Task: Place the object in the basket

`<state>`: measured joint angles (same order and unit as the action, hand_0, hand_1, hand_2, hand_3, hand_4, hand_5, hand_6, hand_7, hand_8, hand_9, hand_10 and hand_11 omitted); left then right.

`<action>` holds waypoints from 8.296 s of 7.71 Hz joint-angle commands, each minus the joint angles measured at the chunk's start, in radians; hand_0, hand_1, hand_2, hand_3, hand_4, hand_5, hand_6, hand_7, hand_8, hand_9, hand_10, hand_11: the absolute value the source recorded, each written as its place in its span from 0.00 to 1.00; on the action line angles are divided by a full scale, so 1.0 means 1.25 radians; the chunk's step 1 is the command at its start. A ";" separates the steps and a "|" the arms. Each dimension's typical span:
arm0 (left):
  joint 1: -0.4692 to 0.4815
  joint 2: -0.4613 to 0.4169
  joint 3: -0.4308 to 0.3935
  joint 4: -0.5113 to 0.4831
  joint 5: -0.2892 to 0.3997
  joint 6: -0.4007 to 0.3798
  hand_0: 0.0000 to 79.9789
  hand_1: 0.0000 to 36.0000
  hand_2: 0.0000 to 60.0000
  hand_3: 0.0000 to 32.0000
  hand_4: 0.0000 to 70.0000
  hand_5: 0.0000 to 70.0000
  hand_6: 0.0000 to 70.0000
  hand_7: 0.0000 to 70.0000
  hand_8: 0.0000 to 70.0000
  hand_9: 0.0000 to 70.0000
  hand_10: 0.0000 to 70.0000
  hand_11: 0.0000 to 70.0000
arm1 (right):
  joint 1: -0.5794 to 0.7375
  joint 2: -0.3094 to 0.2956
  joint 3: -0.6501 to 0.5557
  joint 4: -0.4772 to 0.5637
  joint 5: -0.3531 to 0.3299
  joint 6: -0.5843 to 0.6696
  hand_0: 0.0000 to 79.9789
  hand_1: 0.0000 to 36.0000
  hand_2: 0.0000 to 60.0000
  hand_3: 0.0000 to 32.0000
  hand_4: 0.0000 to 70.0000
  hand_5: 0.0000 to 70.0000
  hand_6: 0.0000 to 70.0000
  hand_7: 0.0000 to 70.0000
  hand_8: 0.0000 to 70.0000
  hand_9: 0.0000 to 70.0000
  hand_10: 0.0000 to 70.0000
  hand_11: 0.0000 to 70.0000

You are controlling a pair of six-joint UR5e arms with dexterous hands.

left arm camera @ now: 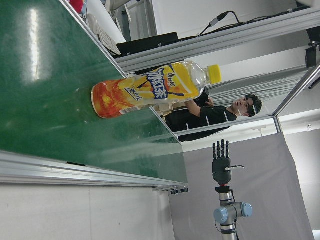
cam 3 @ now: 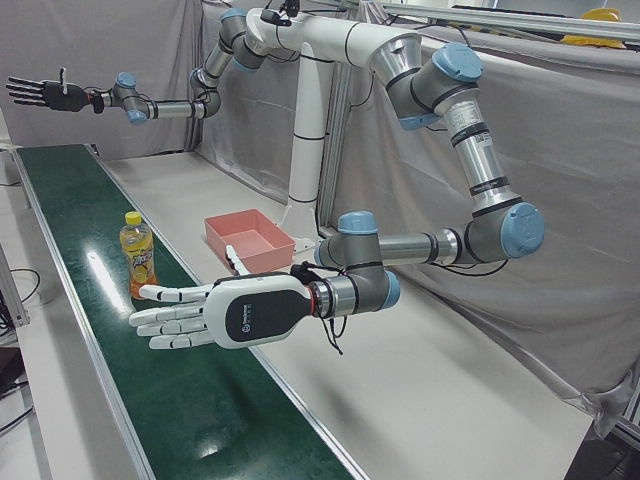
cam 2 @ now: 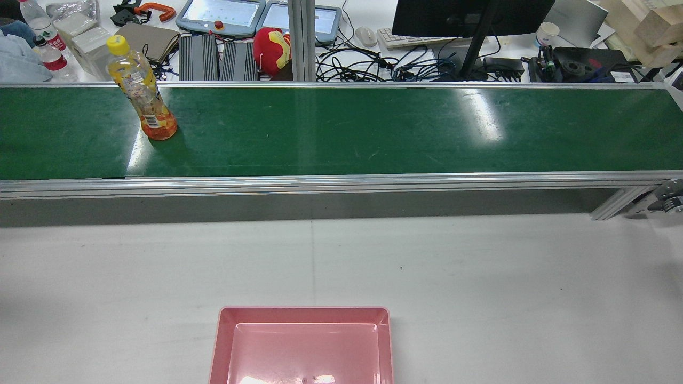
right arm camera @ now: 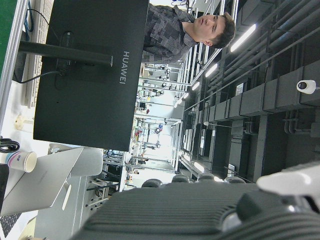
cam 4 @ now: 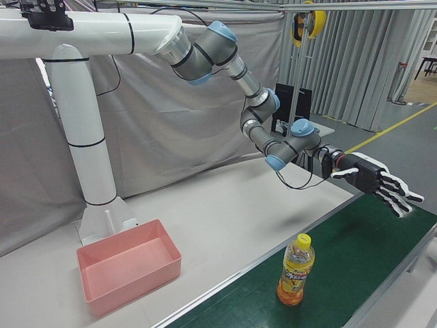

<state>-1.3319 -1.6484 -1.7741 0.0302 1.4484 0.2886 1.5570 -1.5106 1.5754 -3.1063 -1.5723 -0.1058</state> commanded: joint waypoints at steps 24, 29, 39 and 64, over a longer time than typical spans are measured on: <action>0.377 -0.216 -0.012 0.186 -0.254 0.080 0.69 0.46 0.00 0.00 0.01 0.41 0.00 0.02 0.12 0.15 0.12 0.20 | 0.000 0.000 0.002 0.000 0.001 0.001 0.00 0.00 0.00 0.00 0.00 0.00 0.00 0.00 0.00 0.00 0.00 0.00; 0.376 -0.296 0.069 0.202 -0.243 0.048 0.70 0.47 0.00 0.00 0.03 0.44 0.00 0.02 0.12 0.15 0.12 0.21 | 0.001 0.000 0.004 0.000 0.000 0.001 0.00 0.00 0.00 0.00 0.00 0.00 0.00 0.00 0.00 0.00 0.00 0.00; 0.373 -0.298 -0.049 0.327 -0.243 0.000 0.65 0.61 1.00 0.00 0.70 1.00 0.97 0.92 1.00 1.00 1.00 1.00 | 0.001 0.000 0.005 0.000 0.000 0.001 0.00 0.00 0.00 0.00 0.00 0.00 0.00 0.00 0.00 0.00 0.00 0.00; 0.818 -0.328 -0.350 0.708 -0.183 0.183 0.58 0.04 0.00 0.00 0.09 0.40 0.00 0.03 0.13 0.16 0.16 0.24 | 0.000 0.000 0.001 0.000 0.000 0.000 0.00 0.00 0.00 0.00 0.00 0.00 0.00 0.00 0.00 0.00 0.00 0.00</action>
